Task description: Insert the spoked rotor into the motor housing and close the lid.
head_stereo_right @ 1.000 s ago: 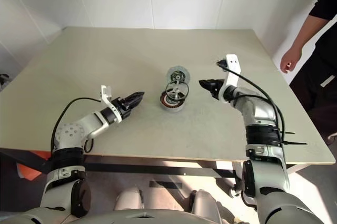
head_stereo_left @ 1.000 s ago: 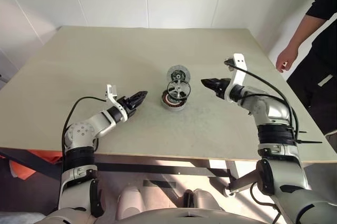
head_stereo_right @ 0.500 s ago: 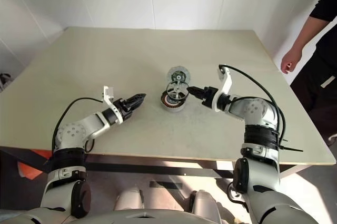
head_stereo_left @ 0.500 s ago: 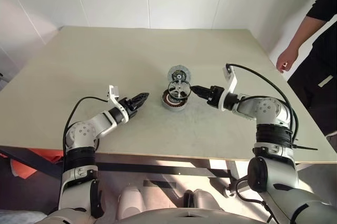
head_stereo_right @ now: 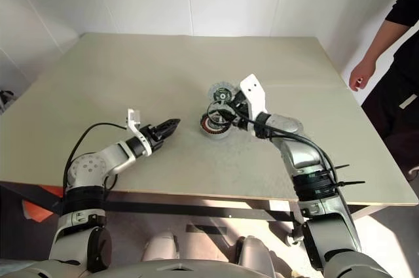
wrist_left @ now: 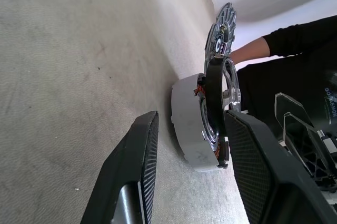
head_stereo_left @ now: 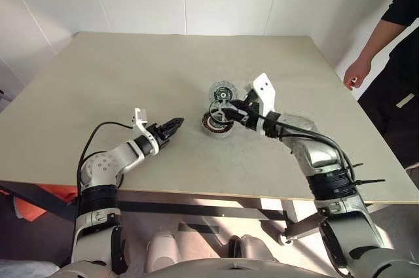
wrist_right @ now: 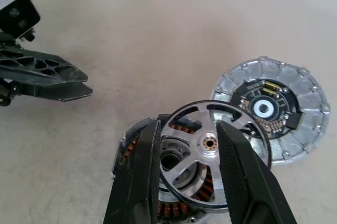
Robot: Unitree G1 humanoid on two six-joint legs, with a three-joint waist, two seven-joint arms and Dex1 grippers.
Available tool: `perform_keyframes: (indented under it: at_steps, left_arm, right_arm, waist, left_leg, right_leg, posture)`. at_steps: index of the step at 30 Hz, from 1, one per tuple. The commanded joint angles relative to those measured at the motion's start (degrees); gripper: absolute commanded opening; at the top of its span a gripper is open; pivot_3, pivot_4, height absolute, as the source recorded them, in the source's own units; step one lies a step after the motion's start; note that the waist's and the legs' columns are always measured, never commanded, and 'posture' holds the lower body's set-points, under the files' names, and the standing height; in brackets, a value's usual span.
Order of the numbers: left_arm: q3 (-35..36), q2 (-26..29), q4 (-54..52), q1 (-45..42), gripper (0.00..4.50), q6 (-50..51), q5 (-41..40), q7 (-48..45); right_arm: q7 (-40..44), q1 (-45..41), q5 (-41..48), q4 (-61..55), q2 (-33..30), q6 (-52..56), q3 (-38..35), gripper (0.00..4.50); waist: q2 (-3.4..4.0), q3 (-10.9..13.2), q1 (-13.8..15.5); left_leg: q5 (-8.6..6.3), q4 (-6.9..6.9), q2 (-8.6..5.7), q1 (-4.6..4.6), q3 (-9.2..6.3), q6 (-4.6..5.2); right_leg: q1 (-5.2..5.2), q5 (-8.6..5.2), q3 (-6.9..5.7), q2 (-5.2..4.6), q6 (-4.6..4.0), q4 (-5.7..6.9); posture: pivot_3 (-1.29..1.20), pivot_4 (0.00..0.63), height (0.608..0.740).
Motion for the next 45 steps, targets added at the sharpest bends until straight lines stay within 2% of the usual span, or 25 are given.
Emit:
perform_keyframes:
  at_steps: [1,10,23,26,28,37,40,45]
  left_arm:
    - [-0.2,0.44,-0.76,-1.15,2.09,-0.64,0.17,-1.15]
    - [-0.35,-0.02,-1.73,-0.03,2.09,-0.65,0.51,-0.92]
    - [-0.06,0.18,-1.91,0.16,2.09,-0.92,0.79,-0.63]
    - [-0.07,0.21,-1.77,-0.03,2.09,-0.95,0.88,-0.6]
    - [-0.05,0.27,-1.74,-0.14,2.09,-0.94,0.92,-0.6]
    - [-0.03,0.39,-1.94,-0.05,2.09,-0.9,0.94,-0.54]
    - [-0.09,0.36,-1.98,0.03,2.09,-0.86,1.0,-0.49]
    - [-0.28,0.1,-1.83,0.33,2.09,-0.97,1.18,-0.52]
  right_arm:
    - [-1.12,-1.3,-2.72,3.09,1.15,-6.21,0.6,1.85]
    - [-3.05,-5.32,-4.25,12.93,3.64,-10.41,-0.68,1.85]
    - [-3.49,-4.9,-4.94,14.62,4.13,-10.83,-0.65,1.85]
    - [-3.76,-4.68,-5.35,15.23,4.05,-10.85,-0.57,1.31]
    - [-3.89,-4.43,-5.66,15.35,4.05,-10.85,-0.48,0.64]
    - [-3.88,-4.36,-5.95,16.04,4.24,-10.98,-0.59,0.64]
    - [-3.35,-4.5,-5.45,15.64,4.09,-11.06,-0.96,0.31]
    - [-0.87,-4.04,-3.19,9.97,3.21,-9.22,-2.22,0.31]
  waist:
    - [0.0,0.0,-0.08]
    - [0.0,0.0,-0.18]
    - [0.0,0.0,-0.18]
    - [0.0,0.0,-0.19]
    - [0.0,0.0,-0.18]
    - [0.0,0.0,-0.19]
    - [0.0,0.0,-0.19]
    - [0.0,0.0,-0.17]
  left_leg:
    - [0.0,0.01,0.0,0.0,0.0,0.0]
    - [-0.04,0.02,0.0,-0.02,0.0,0.08]
    - [-0.05,0.03,0.0,-0.02,0.0,0.08]
    - [-0.05,0.03,0.0,-0.03,0.0,0.08]
    - [-0.05,0.03,0.0,-0.02,0.0,0.08]
    - [-0.05,0.03,0.0,-0.01,0.0,0.09]
    - [-0.05,0.03,0.0,-0.01,0.0,0.09]
    - [-0.06,0.03,0.0,-0.03,0.0,0.11]
  right_leg:
    - [0.0,0.0,0.0,0.0,0.0,0.01]
    - [-0.02,0.0,-0.01,0.01,-0.01,0.02]
    - [-0.02,0.0,-0.01,0.01,-0.01,0.02]
    - [-0.02,0.0,-0.01,0.01,-0.01,0.02]
    - [-0.02,0.0,-0.01,0.01,-0.01,0.02]
    - [-0.01,0.0,0.0,0.01,-0.01,0.02]
    - [-0.01,0.0,-0.01,0.01,-0.01,0.02]
    - [-0.02,0.0,-0.01,0.01,-0.01,0.02]
  posture:
    - [0.0,0.0,0.74]
    - [0.0,0.0,0.74]
    - [0.0,0.0,0.74]
    - [0.0,0.0,0.74]
    - [0.0,0.0,0.74]
    - [0.0,0.0,0.74]
    - [0.0,0.0,0.74]
    - [0.0,0.0,0.74]
